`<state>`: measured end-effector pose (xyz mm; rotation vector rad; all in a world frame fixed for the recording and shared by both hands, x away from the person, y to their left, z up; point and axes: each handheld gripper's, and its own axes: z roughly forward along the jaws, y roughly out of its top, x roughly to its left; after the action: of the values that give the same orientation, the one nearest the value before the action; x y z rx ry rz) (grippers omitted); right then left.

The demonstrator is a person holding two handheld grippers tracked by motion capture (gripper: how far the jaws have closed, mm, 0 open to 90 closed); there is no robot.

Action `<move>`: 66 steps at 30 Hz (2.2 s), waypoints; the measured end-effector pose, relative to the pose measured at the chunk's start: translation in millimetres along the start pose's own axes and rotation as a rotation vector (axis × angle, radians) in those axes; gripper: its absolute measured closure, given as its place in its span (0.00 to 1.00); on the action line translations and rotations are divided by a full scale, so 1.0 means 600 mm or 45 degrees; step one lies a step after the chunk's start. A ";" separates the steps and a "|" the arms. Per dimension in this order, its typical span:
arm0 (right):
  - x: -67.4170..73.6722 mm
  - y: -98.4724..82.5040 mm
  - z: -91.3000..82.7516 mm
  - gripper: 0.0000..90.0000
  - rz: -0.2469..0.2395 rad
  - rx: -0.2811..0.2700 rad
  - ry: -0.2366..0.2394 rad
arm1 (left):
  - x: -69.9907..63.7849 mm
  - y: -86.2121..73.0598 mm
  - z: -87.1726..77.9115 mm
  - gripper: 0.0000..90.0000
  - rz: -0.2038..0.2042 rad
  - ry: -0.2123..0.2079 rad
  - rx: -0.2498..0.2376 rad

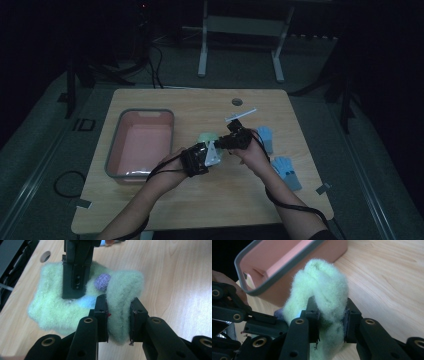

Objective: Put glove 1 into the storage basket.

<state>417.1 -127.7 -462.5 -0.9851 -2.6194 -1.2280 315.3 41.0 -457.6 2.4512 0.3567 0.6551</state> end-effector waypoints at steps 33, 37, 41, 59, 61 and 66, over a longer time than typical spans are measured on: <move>0.139 0.171 0.147 0.80 -0.133 0.038 0.080 | 0.102 -0.143 -0.145 0.82 -0.032 0.075 0.161; 0.156 0.178 0.180 0.80 -0.140 0.056 0.090 | 0.107 -0.171 -0.152 0.82 -0.016 0.062 0.207; 0.171 0.182 0.209 0.80 -0.132 0.057 0.103 | 0.109 -0.198 -0.160 0.82 -0.010 0.063 0.227; 0.149 0.166 0.276 0.80 -0.056 0.160 0.061 | 0.124 -0.255 -0.106 0.82 -0.064 -0.049 0.217; 0.147 0.166 0.281 0.80 -0.056 0.176 0.047 | 0.126 -0.259 -0.100 0.82 -0.060 -0.061 0.236; 0.146 0.165 0.295 0.78 -0.055 0.228 0.018 | 0.132 -0.265 -0.086 0.82 -0.088 -0.116 0.256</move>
<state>438.8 90.9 -487.0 -0.8905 -2.6956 -0.9827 338.4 222.6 -484.9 2.6351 0.4892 0.4976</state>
